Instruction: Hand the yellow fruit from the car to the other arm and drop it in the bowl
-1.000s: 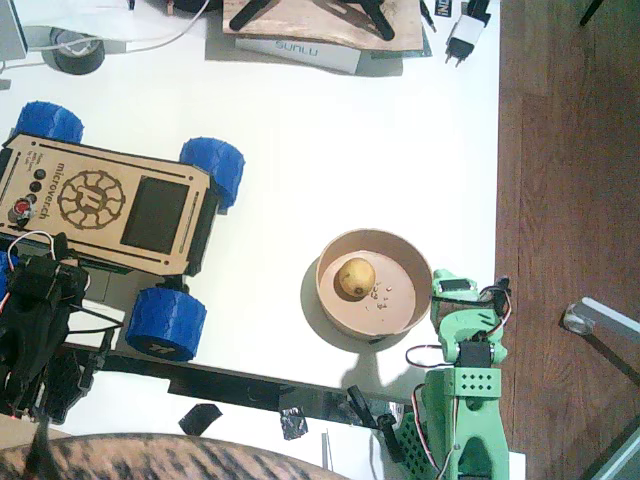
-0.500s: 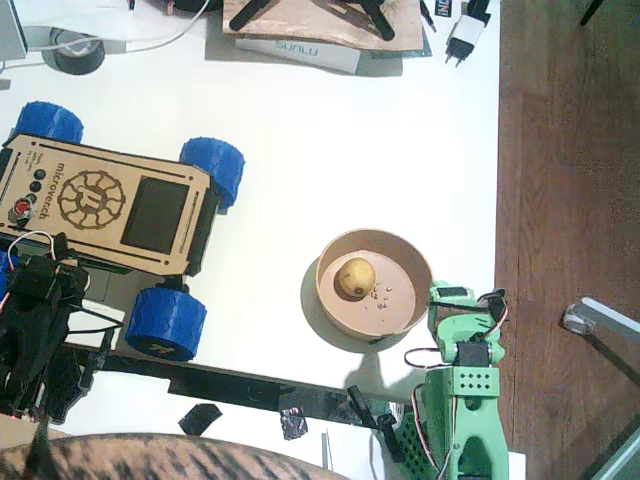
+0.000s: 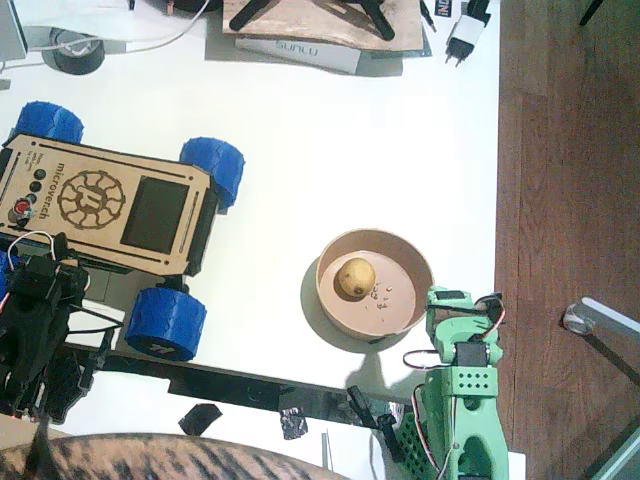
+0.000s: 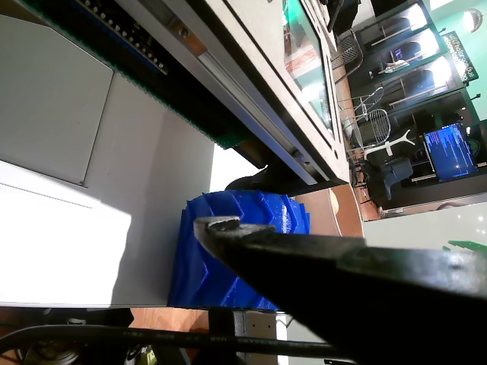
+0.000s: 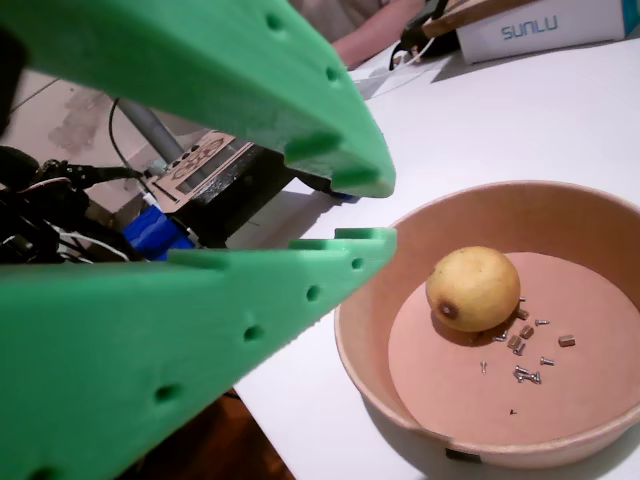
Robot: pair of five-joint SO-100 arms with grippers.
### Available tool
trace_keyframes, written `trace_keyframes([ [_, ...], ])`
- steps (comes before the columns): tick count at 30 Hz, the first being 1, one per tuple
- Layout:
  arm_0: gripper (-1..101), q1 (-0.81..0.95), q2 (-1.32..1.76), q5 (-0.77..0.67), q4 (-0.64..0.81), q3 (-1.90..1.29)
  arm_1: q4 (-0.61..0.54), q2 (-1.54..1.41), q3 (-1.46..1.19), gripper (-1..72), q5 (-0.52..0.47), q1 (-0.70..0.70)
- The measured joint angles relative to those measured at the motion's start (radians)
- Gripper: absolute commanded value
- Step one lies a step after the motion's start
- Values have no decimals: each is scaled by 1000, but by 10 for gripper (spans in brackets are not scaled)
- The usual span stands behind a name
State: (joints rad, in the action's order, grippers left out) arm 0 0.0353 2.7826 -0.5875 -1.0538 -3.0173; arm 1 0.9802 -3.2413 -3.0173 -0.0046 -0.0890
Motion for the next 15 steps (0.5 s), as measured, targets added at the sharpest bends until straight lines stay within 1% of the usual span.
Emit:
trace_keyframes([
  [15, 561, 0, 0, 0, 0, 0, 0, 2, -11, 1, 0, 11],
])
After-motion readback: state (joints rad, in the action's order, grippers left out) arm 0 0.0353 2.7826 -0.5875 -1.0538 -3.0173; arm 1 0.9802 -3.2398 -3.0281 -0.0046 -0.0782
